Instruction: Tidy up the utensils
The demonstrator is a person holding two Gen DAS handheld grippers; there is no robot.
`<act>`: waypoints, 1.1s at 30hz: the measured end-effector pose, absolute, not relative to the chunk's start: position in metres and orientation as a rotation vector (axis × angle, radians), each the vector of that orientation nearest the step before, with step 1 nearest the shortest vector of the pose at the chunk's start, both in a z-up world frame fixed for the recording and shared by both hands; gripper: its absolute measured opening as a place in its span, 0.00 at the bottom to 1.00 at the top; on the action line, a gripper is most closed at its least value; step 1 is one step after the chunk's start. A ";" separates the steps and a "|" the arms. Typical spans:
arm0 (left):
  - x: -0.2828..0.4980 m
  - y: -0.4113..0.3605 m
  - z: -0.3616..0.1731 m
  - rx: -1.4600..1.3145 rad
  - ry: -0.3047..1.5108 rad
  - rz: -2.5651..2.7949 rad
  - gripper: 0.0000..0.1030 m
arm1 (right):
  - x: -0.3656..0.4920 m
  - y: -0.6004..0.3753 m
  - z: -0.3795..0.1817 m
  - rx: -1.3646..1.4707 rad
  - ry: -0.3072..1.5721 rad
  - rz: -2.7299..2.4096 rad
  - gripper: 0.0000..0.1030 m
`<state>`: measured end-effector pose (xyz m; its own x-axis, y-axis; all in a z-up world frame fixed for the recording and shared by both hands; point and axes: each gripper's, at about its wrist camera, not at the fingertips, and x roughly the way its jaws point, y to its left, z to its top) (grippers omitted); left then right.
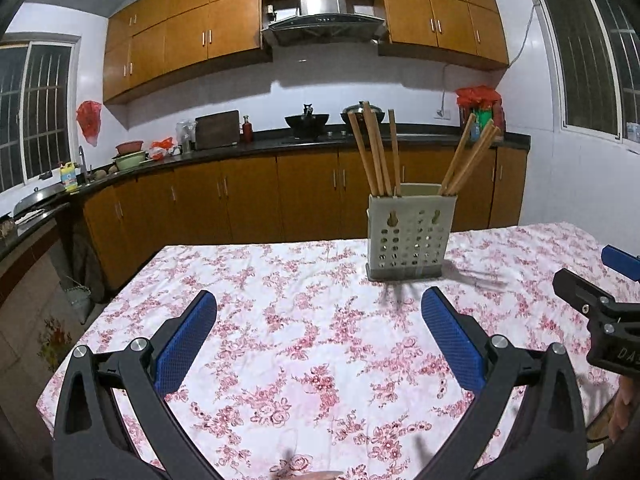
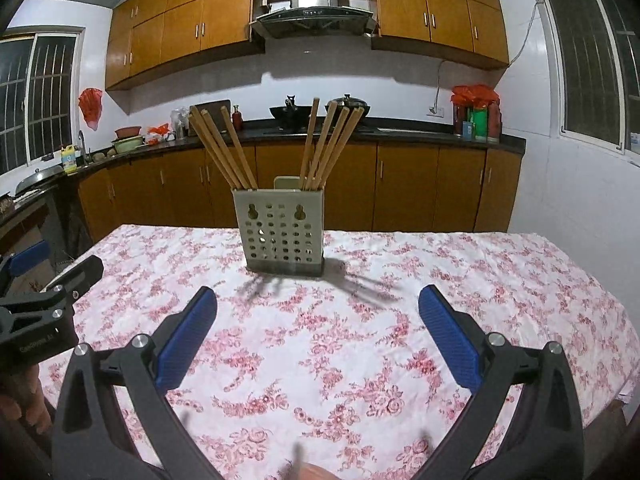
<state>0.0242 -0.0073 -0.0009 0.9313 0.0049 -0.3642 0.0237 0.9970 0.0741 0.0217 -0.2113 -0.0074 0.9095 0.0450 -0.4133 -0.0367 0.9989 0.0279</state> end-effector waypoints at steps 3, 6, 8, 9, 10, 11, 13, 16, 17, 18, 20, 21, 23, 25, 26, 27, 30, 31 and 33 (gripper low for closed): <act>0.025 -0.008 -0.004 0.074 0.388 -0.009 0.98 | 0.022 -0.214 -0.012 0.031 0.440 0.038 0.96; 0.026 -0.008 -0.008 0.070 0.403 -0.010 0.98 | 0.023 -0.216 -0.014 0.035 0.446 0.035 0.96; 0.026 -0.008 -0.010 0.071 0.411 -0.010 0.98 | 0.023 -0.217 -0.015 0.039 0.451 0.036 0.96; 0.026 -0.008 -0.010 0.072 0.416 -0.010 0.98 | 0.023 -0.217 -0.015 0.040 0.453 0.036 0.96; 0.027 -0.009 -0.011 0.072 0.419 -0.011 0.98 | 0.023 -0.217 -0.016 0.041 0.456 0.037 0.96; 0.027 -0.009 -0.012 0.072 0.421 -0.011 0.98 | 0.023 -0.217 -0.017 0.042 0.457 0.038 0.96; 0.027 -0.009 -0.012 0.071 0.425 -0.012 0.98 | 0.023 -0.218 -0.018 0.043 0.459 0.040 0.96; 0.027 -0.010 -0.013 0.069 0.430 -0.013 0.98 | 0.024 -0.218 -0.018 0.047 0.462 0.041 0.96; 0.026 -0.010 -0.013 0.069 0.430 -0.013 0.98 | 0.024 -0.219 -0.018 0.048 0.462 0.041 0.96; 0.026 -0.010 -0.013 0.069 0.430 -0.013 0.98 | 0.024 -0.219 -0.018 0.050 0.462 0.041 0.96; 0.027 -0.010 -0.013 0.069 0.430 -0.013 0.98 | 0.024 -0.219 -0.018 0.050 0.462 0.041 0.96; 0.027 -0.010 -0.013 0.069 0.430 -0.013 0.98 | 0.024 -0.219 -0.018 0.050 0.462 0.041 0.96; 0.026 -0.010 -0.013 0.069 0.430 -0.014 0.98 | 0.024 -0.219 -0.018 0.050 0.463 0.041 0.96; 0.026 -0.011 -0.013 0.069 0.430 -0.012 0.98 | 0.024 -0.220 -0.018 0.049 0.463 0.042 0.96; 0.026 -0.011 -0.012 0.069 0.430 -0.013 0.98 | 0.024 -0.220 -0.018 0.049 0.463 0.042 0.96; 0.026 -0.011 -0.012 0.069 0.430 -0.013 0.98 | 0.024 -0.220 -0.018 0.048 0.463 0.042 0.96; 0.026 -0.011 -0.012 0.068 0.430 -0.013 0.98 | 0.024 -0.220 -0.018 0.049 0.462 0.041 0.96; 0.026 -0.011 -0.012 0.068 0.430 -0.012 0.98 | 0.024 -0.220 -0.018 0.049 0.461 0.041 0.96; 0.026 -0.011 -0.012 0.068 0.430 -0.013 0.98 | 0.024 -0.220 -0.018 0.049 0.460 0.039 0.96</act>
